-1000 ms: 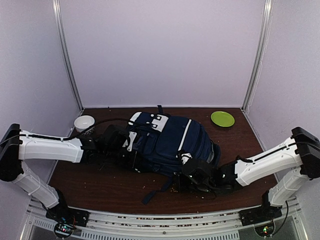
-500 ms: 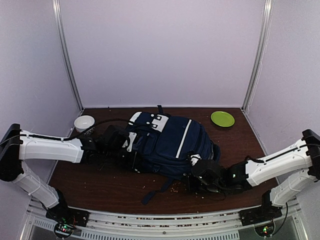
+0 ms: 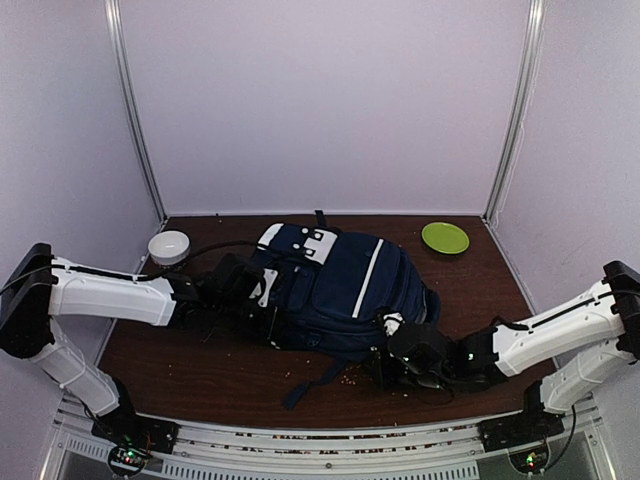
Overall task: Pack the student bag
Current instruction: Zip the student bag at the center of the board.
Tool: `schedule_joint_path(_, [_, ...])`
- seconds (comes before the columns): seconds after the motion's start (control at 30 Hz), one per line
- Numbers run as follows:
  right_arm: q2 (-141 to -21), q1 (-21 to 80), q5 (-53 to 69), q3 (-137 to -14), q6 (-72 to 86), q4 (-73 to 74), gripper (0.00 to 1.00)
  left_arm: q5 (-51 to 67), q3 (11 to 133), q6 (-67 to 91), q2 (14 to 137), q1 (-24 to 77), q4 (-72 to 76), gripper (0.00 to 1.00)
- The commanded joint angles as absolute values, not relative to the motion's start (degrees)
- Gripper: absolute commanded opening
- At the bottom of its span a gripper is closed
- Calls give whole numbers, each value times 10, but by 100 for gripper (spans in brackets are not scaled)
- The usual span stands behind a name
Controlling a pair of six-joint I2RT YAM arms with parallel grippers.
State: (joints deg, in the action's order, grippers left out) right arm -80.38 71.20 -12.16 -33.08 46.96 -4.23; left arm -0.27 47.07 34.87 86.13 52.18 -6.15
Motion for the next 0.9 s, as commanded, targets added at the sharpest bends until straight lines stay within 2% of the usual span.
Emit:
schedule_joint_path(0.0, [-790,709,-117,-296,477,-96,26,-41,494,336,866,523,-51,0])
schedule_joint_path(0.27, [-639,709,-147,-192,463,-114,41,-50,495,323,832,530,-73,2])
schedule_joint_path(0.43, [-583,709,-194,-145,490,-149,50,-65,500,313,812,543,-94,30])
schedule_joint_path(0.57, [-583,706,-153,-140,497,-176,54,-94,503,310,789,568,-120,52])
schedule_joint_path(0.67, [-612,707,-120,-133,506,-232,53,-114,504,312,773,586,-140,58])
schedule_joint_path(0.87, [-665,707,-100,-118,508,-327,52,-115,525,325,762,627,-138,58])
